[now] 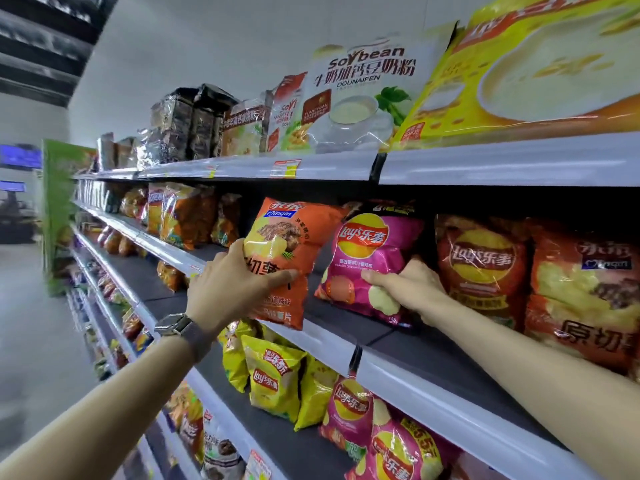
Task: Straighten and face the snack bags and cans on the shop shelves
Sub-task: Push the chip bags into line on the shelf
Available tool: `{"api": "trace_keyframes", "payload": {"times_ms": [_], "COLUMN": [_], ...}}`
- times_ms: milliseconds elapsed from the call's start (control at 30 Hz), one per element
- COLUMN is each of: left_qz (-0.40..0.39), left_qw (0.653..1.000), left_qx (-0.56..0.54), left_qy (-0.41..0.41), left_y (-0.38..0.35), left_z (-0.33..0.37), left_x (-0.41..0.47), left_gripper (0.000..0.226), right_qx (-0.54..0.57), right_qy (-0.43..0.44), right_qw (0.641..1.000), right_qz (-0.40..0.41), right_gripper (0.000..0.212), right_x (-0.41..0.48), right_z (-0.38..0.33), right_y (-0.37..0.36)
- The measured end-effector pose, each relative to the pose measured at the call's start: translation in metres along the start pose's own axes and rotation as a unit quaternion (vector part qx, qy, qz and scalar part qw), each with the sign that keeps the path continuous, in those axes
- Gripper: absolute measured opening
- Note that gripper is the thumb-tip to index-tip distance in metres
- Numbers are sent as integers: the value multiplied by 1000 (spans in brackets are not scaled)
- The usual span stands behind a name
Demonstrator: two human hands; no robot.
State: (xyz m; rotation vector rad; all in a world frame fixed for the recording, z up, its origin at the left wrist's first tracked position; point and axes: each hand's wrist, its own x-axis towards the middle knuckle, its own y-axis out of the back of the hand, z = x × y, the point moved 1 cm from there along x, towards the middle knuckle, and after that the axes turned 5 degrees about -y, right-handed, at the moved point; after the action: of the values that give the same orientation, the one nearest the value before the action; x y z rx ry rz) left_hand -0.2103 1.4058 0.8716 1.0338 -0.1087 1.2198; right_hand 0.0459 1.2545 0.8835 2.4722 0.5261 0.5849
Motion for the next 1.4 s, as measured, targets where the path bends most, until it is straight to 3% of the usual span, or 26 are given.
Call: {"api": "trace_keyframes", "payload": {"times_ms": [167,367,533,667,700,767,900,1000,1133,1233,1333,1400], "left_qz": [-8,-36,-76,-100,-108,-124,-180,-206,-295,-362,-436,-467], "left_qw": [1000,998,993,984,982,976,957,932,857,802,740,722], "left_qx": [21,-10,-61,-107,-115,-122,-120,-178,-337,-379,-413,-409], "left_qy": [-2,-42,-68,-97,-107,-131,-192,-240,-255,-287,-304,-304], "left_y": [-3,-18,-28,-33,-34,-37,-51,-69,-93,-99,-115,-130], "left_z": [-6,-10,-6,8,14,28,66,94,127,149,166,177], "left_x": [-6,9,22,28,27,25,10,-1,-21,-42,-57,-64], "left_gripper": [97,100,109,111,110,108,116,114,66,38,46,62], "right_qx": [-16,-57,-29,-106,-94,-23,56,64,58,17,-27,-120], "right_qy": [-2,-25,-67,-34,-27,-24,-28,-42,-57,-87,-126,-147], "right_qw": [1000,998,996,993,993,988,988,994,995,987,969,950], "right_qz": [-19,-28,-47,-25,-59,-149,-140,-76,52,132,210,249], "right_gripper": [77,92,96,69,54,42,62,64,43,46,51,48], "right_x": [22,23,3,-38,-55,-92,-140,-157,-171,-175,-176,-180], "right_z": [5,-1,-7,-27,-32,-38,-30,-16,9,36,63,71], "right_y": [-24,-26,-13,15,22,31,36,44,77,109,139,149]}}
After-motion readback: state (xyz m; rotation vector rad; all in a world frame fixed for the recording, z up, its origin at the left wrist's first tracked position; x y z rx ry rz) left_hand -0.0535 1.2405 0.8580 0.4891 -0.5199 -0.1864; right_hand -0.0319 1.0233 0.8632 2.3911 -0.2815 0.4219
